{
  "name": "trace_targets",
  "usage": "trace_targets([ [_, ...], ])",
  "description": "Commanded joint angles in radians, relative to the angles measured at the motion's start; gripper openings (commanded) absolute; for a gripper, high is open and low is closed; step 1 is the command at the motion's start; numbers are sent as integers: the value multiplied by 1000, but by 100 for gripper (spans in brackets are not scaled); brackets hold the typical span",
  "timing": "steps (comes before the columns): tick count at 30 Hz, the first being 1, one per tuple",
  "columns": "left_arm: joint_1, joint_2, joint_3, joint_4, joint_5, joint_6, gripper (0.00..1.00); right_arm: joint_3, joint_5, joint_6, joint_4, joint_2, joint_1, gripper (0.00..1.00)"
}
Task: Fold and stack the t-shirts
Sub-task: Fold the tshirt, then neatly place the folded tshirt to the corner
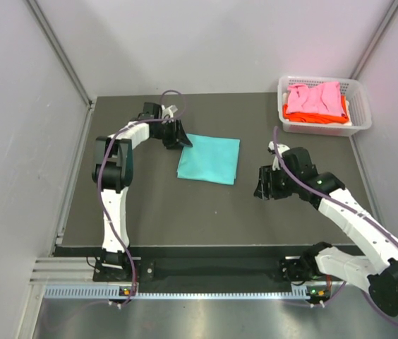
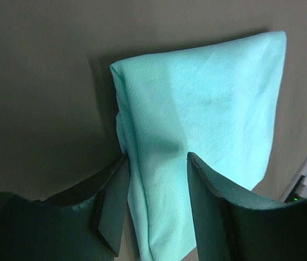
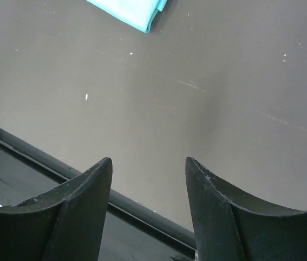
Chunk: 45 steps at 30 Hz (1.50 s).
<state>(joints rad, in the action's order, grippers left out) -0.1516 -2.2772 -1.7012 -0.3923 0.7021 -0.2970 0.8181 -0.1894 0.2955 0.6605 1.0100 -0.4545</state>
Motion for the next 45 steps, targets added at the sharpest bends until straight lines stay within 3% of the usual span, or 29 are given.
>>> trace_targets([
  [1, 3, -45, 18, 26, 72, -17, 51, 7, -18, -15, -38, 13, 10, 57],
  [9, 3, -74, 29, 55, 97, -54, 39, 3, -25, -10, -62, 29, 17, 57],
  [13, 10, -90, 6, 49, 73, -65, 13, -5, -27, -2, -68, 33, 17, 57],
  [16, 24, -87, -9, 23, 24, -51, 0, -4, -24, -1, -65, 36, 19, 57],
  [26, 109, -5, -98, -202, -185, 114, 0, 16, -21, -10, -61, 87, 20, 56],
  [33, 180, -5, -253, -339, -369, 249, 0, 94, -59, -22, -56, 196, 19, 56],
  [41, 225, -37, -350, -327, -617, 315, 0, 173, -113, -7, -64, 355, 20, 56],
  [45, 228, -65, -411, -286, -812, 374, 0, 242, -111, -21, -33, 415, 20, 56],
])
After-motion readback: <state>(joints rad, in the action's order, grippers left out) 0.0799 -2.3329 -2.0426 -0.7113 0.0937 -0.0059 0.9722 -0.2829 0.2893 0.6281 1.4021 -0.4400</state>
